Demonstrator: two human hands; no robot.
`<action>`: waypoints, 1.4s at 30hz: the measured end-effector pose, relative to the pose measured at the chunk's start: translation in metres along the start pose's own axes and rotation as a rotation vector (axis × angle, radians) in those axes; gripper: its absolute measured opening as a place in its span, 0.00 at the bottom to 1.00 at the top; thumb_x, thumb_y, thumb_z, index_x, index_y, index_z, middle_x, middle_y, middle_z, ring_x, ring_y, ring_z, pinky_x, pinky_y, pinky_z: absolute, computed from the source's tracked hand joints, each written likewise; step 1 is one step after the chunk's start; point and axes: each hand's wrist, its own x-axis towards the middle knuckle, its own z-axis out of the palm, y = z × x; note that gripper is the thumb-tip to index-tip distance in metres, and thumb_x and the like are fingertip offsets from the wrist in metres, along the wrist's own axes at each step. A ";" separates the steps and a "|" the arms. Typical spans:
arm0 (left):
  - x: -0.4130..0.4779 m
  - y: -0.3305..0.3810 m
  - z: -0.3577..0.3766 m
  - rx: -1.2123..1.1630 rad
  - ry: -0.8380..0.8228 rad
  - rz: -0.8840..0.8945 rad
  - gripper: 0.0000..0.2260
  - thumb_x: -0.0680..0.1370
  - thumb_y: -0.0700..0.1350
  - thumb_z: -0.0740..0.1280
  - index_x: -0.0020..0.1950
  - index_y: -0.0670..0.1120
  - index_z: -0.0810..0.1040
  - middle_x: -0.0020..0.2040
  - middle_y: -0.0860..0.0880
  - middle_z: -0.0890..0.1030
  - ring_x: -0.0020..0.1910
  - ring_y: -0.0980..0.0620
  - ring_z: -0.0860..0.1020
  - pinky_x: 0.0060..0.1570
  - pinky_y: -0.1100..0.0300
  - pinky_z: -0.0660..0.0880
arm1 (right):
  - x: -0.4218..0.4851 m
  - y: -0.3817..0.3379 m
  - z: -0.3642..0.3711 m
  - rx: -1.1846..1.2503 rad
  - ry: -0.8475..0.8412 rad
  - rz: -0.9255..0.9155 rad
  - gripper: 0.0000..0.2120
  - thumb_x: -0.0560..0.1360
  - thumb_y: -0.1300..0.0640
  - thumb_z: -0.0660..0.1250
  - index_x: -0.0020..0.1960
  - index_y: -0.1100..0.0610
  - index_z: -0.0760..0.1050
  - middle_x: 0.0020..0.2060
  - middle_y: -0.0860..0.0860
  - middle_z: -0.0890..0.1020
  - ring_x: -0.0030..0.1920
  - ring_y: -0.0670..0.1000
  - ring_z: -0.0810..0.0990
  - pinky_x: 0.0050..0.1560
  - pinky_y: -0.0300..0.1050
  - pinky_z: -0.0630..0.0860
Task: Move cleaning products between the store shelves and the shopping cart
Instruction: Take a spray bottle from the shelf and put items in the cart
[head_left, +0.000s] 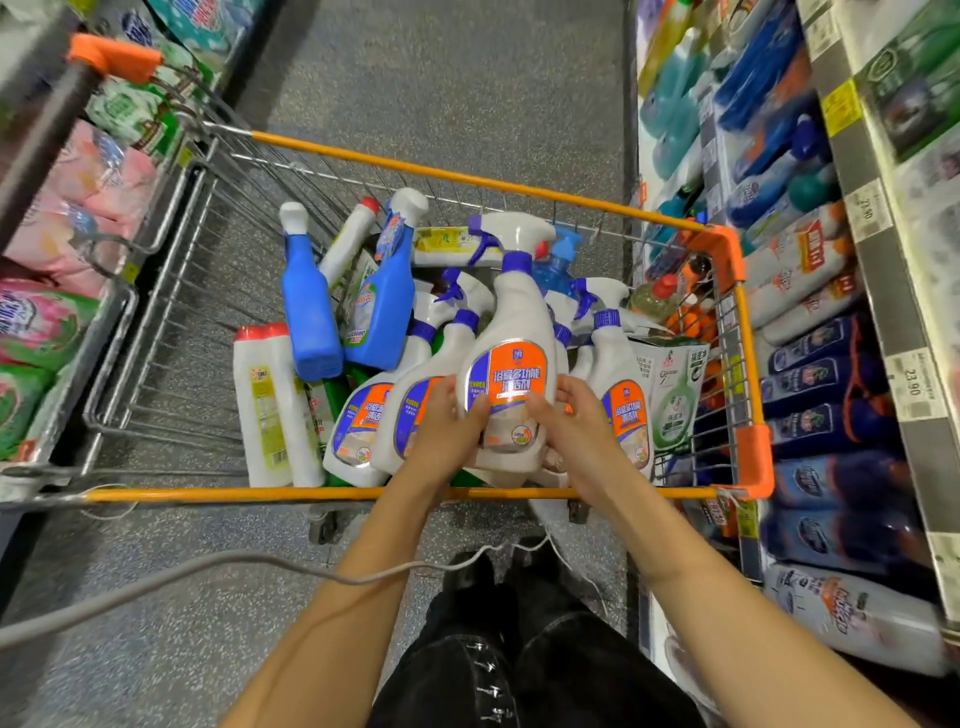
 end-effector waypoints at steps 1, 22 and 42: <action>-0.003 0.003 -0.001 -0.024 -0.014 0.022 0.18 0.79 0.49 0.66 0.68 0.48 0.69 0.60 0.48 0.79 0.57 0.51 0.79 0.56 0.53 0.78 | -0.004 -0.006 -0.002 -0.012 -0.010 -0.039 0.18 0.77 0.58 0.69 0.65 0.55 0.69 0.53 0.48 0.79 0.54 0.51 0.81 0.51 0.47 0.81; -0.127 0.155 0.055 -0.140 -0.683 0.543 0.19 0.72 0.51 0.65 0.61 0.46 0.74 0.52 0.51 0.84 0.52 0.54 0.82 0.46 0.64 0.78 | -0.212 -0.109 -0.070 0.226 0.445 -0.688 0.17 0.71 0.59 0.71 0.59 0.57 0.74 0.50 0.52 0.85 0.50 0.51 0.84 0.46 0.41 0.80; -0.267 0.200 0.204 -0.070 -1.335 0.854 0.17 0.76 0.50 0.65 0.63 0.45 0.73 0.53 0.51 0.83 0.52 0.56 0.81 0.48 0.66 0.76 | -0.385 -0.107 -0.157 0.179 1.110 -0.985 0.16 0.71 0.60 0.72 0.58 0.56 0.75 0.51 0.49 0.84 0.51 0.49 0.82 0.51 0.42 0.79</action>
